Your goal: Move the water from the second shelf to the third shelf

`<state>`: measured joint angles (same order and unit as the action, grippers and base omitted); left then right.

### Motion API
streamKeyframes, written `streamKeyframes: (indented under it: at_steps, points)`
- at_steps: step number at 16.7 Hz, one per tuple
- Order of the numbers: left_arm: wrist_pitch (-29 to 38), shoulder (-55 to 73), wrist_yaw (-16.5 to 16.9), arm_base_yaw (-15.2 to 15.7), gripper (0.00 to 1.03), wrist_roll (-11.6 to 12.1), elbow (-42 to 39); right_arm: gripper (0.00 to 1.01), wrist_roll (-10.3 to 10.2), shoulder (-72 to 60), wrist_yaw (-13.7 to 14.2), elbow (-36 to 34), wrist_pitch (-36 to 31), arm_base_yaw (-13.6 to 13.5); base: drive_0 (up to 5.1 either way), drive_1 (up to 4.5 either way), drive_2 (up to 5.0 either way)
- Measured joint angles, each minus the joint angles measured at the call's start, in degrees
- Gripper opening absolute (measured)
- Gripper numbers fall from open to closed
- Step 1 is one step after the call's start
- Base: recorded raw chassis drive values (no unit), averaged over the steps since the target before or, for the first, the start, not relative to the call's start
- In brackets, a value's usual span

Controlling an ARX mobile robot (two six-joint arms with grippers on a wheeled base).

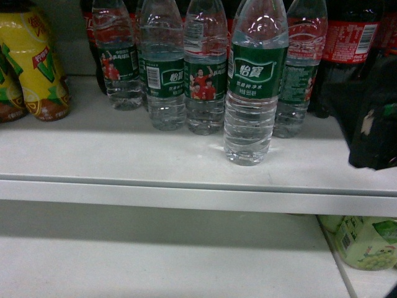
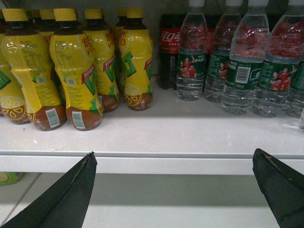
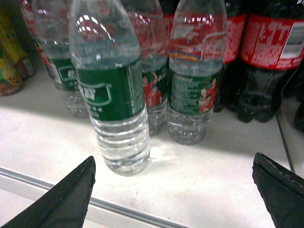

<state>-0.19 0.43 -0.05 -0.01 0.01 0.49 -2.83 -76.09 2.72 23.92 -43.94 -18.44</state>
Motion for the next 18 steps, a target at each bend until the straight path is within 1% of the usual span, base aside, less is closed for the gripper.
streamKeyframes:
  at_steps: [1,2,5,6,10,11,12,13,14,18]
  points:
    - [0.0,0.0,0.0,0.0,0.98,0.0,0.0,0.98,0.0,-1.7,-0.4,0.3,-0.3,-0.1,0.0,0.0,0.0]
    - [0.0,0.0,0.0,0.0,0.98,0.0,0.0,0.98,-0.1,-3.4,-1.5,0.4,-0.8,-0.7,0.0,0.0,0.0]
    - [0.0,0.0,0.0,0.0,0.98,0.0,0.0,0.98,-0.4,-3.8,-6.9,2.4,-2.4,-3.9,0.0,0.0,0.0]
    - [0.0,0.0,0.0,0.0,0.98,0.0,0.0,0.98,-0.4,-4.2,-7.4,2.8,-2.6,-4.5,0.0,0.0,0.0]
    - [0.0,0.0,0.0,0.0,0.98,0.0,0.0,0.98,-0.4,-8.5,-7.2,4.8,-3.7,-7.2,0.0,0.0,0.0]
    - [0.0,0.0,0.0,0.0,0.98,0.0,0.0,0.98,-0.6,-13.2,-4.0,9.4,-4.7,-8.3,0.0,0.0,0.0]
    - [0.0,0.0,0.0,0.0,0.98,0.0,0.0,0.98,-0.9,-14.6,-2.5,10.8,-4.5,-8.2,0.0,0.0,0.0]
    - [0.0,0.0,0.0,0.0,0.98,0.0,0.0,0.98,-1.2,-15.7,-1.8,11.7,-4.5,-8.2,0.0,0.0,0.0]
    - [0.0,0.0,0.0,0.0,0.98,0.0,0.0,0.98,-1.6,-16.5,-1.8,12.3,-4.7,-8.2,0.0,0.0,0.0]
    - [0.0,0.0,0.0,0.0,0.98,0.0,0.0,0.98,-1.8,-18.3,-1.1,14.4,-4.5,-8.2,0.0,0.0,0.0]
